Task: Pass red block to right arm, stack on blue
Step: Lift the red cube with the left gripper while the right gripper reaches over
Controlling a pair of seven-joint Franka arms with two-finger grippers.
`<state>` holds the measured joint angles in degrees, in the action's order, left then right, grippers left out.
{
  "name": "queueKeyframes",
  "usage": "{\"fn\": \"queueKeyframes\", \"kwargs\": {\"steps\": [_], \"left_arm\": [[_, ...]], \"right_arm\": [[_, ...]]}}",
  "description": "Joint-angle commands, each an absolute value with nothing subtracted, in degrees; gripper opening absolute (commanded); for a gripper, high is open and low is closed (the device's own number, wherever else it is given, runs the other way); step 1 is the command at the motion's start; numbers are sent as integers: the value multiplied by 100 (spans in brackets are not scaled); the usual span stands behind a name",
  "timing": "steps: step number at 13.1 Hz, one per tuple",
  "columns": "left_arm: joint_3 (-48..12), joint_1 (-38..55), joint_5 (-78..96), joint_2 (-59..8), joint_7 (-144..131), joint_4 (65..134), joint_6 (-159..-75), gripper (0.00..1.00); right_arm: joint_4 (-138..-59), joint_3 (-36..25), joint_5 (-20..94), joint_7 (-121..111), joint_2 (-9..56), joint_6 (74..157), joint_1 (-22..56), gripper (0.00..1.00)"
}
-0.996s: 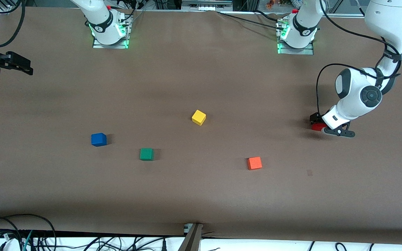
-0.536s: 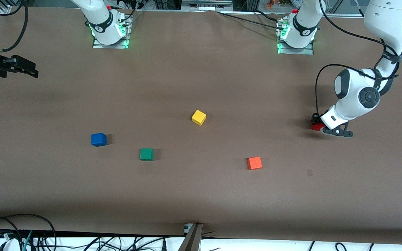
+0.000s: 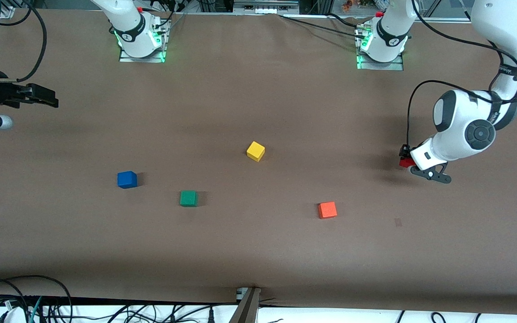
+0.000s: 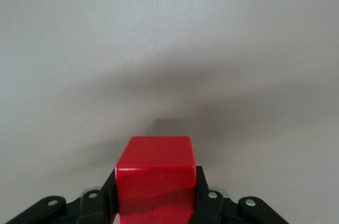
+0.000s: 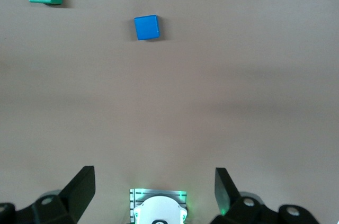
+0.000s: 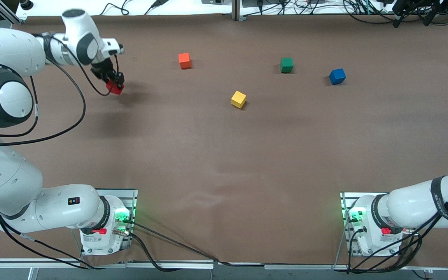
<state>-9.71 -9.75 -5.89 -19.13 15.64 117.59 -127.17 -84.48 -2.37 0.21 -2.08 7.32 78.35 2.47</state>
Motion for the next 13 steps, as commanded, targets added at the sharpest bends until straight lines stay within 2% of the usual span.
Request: {"fn": "queueKeyframes", "kwargs": {"steps": [1, 5, 8, 13], "left_arm": [[-1246, -1037, 57, -1854, 2641, 11391, -12428, 0], [-1397, -958, 1428, -1907, 4512, 10742, -12410, 0], [-1739, -932, 2449, -2266, 5972, 10302, -12472, 0], [-2301, -844, 4558, -2653, 8030, 10187, -12489, 0]], "right_arm": [[-8297, -246, 516, -228, 888, 7787, 229, 100], [-8297, -246, 1736, -202, 1317, 7805, 229, 100], [-8297, -264, 2764, -255, 1782, 7805, 185, 100], [-8306, -272, 5093, -290, 2749, 7805, 176, 100]]}}
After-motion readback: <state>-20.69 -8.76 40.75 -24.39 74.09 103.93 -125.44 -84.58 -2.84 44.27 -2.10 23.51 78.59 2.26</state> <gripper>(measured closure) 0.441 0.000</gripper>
